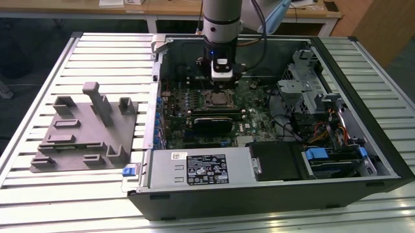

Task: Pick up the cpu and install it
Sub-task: 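Close the cpu cover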

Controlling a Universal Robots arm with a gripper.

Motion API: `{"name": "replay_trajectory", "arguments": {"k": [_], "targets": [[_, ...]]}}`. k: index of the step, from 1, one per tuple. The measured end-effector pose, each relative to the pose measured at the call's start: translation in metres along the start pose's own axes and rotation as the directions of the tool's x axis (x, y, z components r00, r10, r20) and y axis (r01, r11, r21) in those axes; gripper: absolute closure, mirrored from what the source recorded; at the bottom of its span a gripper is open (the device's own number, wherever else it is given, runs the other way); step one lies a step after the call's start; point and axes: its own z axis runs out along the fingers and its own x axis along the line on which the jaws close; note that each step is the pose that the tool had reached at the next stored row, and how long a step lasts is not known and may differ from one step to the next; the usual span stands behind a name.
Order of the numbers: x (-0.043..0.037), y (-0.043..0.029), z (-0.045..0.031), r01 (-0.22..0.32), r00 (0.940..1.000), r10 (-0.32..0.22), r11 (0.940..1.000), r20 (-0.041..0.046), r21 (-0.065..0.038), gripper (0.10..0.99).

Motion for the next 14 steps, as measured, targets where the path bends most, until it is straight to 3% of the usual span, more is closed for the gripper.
{"name": "replay_trajectory", "arguments": {"k": [4,7,11,14], "targets": [[0.0000,0.0000,0.0006,0.072,0.9974,-0.072,0.9974,-0.0030,-0.001,0.980],[0.0000,-0.0001,0.0010,0.127,0.9919,-0.127,0.9919,-0.0052,-0.002,0.980],[0.0001,-0.0001,0.0015,0.198,0.9802,-0.198,0.9802,-0.0080,-0.003,0.980],[0.0001,-0.0001,0.0020,0.251,0.9679,-0.251,0.9680,-0.0101,-0.004,0.980]]}}
